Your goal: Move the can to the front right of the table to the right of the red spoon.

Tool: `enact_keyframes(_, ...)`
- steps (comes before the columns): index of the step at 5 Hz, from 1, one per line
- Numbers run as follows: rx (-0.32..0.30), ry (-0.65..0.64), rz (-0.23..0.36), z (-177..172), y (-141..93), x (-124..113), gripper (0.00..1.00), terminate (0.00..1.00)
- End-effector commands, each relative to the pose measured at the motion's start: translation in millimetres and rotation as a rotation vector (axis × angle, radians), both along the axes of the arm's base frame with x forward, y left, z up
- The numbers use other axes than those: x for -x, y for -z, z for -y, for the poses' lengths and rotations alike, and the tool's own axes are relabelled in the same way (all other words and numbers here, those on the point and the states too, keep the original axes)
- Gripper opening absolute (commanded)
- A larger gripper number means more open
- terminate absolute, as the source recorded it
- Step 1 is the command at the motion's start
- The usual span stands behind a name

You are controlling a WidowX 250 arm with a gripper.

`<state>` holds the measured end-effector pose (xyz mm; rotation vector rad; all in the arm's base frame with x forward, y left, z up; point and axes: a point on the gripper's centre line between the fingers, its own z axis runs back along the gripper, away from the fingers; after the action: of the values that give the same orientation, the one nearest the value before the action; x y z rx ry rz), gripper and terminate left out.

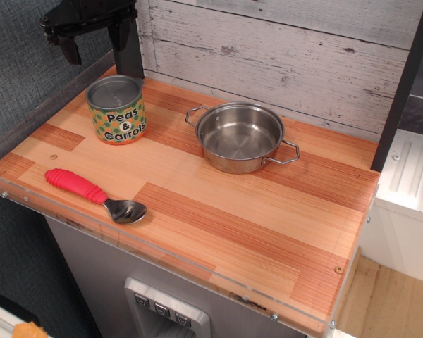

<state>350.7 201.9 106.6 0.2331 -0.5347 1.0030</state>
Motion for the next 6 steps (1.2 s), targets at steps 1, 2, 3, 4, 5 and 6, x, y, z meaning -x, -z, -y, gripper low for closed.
enact_keyframes(1,-0.015,0.007,0.028,-11.7,3.2,5.3,1.0,0.0)
enact_keyframes(2,-0.006,0.019,0.032,-11.5,14.4,3.8,1.0,0.0)
enact_keyframes(3,0.003,0.026,0.025,-6.1,24.9,2.1,1.0,0.0)
enact_keyframes(4,0.014,0.035,0.022,-0.3,24.9,3.5,1.0,0.0)
enact_keyframes(5,0.032,0.035,0.014,3.8,26.5,6.2,1.0,0.0)
enact_keyframes(6,0.029,0.04,0.004,13.8,25.9,8.5,1.0,0.0)
